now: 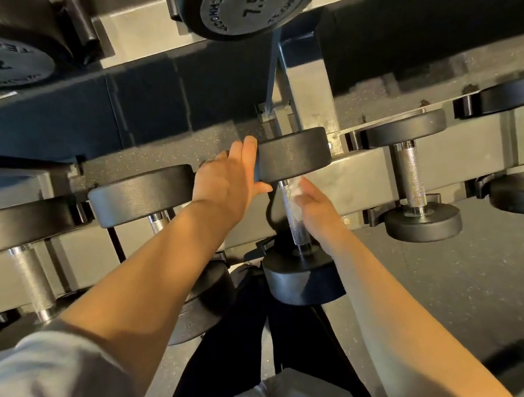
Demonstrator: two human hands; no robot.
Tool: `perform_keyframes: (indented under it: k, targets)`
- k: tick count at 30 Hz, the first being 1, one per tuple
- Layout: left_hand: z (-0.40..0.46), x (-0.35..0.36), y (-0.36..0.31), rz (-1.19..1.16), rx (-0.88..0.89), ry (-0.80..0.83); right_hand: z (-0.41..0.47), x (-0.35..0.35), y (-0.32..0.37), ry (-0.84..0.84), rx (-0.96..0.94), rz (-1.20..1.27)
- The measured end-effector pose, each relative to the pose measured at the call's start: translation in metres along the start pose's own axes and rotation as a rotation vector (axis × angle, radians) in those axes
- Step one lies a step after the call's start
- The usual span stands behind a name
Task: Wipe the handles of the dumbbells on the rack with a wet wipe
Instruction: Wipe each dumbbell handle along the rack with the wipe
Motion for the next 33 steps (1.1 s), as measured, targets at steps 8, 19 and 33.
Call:
perform_keyframes:
  k: [8,19,33]
  targets:
    - [0.001,-0.001,0.001,-0.007,0.000,-0.026,0.006,-0.023,0.023,-0.224,-0.366,-0.677]
    - [0.004,0.003,0.003,-0.038,-0.009,-0.029,-0.012,-0.025,-0.013,0.149,-0.264,-1.092]
    - [-0.079,0.060,-0.007,-0.917,-0.347,-0.107,0.006,0.025,0.039,-0.012,-0.929,-1.531]
Point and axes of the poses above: each hand's wrist, its own z-axis towards the middle knuckle, its own x-axis out of the palm, y = z × x, the point moved 8 cm from there along z, towards the middle knuckle, and after that the axes turned 5 degrees about -y, right-handed, at the moved point
